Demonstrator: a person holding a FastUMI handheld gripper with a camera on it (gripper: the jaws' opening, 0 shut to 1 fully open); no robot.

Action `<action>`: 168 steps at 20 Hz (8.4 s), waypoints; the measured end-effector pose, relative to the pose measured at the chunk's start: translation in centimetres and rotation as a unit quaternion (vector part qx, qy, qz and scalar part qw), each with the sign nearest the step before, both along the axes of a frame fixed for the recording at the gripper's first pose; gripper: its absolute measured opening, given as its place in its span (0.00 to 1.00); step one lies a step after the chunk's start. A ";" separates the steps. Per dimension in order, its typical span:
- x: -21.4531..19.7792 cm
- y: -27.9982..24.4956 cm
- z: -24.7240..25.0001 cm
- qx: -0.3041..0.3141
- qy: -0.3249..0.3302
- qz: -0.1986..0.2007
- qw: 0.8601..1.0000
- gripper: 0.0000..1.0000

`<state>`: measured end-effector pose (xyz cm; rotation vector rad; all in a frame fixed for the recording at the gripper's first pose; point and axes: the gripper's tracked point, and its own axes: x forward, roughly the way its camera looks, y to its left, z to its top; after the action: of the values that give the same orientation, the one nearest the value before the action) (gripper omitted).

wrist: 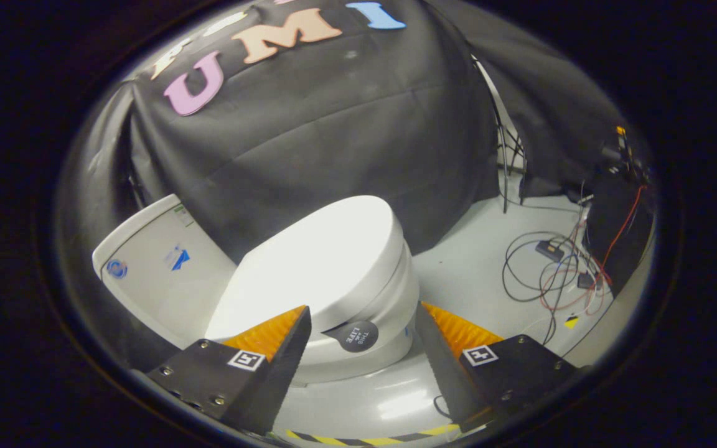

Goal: Open the toilet lid.

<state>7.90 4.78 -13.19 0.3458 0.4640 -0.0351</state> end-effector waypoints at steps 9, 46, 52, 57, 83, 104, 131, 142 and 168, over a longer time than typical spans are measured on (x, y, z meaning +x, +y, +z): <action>1.5 0.4 -5.4 0.130 0.100 -0.074 0.984 0.83; 3.1 2.1 -2.6 0.150 0.042 -0.007 0.988 0.03; 2.9 2.0 -2.5 0.091 0.015 0.050 0.995 0.03; 2.8 1.7 -2.5 0.048 0.006 0.062 0.997 0.03; 4.8 2.8 0.6 -0.098 -0.095 0.136 0.981 0.04; 5.7 5.1 2.2 -0.158 -0.152 0.157 0.963 0.04; 5.2 7.4 2.5 -0.135 -0.174 0.210 0.953 0.05; 4.3 8.3 2.5 -0.110 -0.163 0.232 0.953 0.13; 5.1 4.6 4.8 -0.119 -0.210 0.220 0.945 0.52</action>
<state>12.99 9.42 -8.36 0.0001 0.1016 0.4092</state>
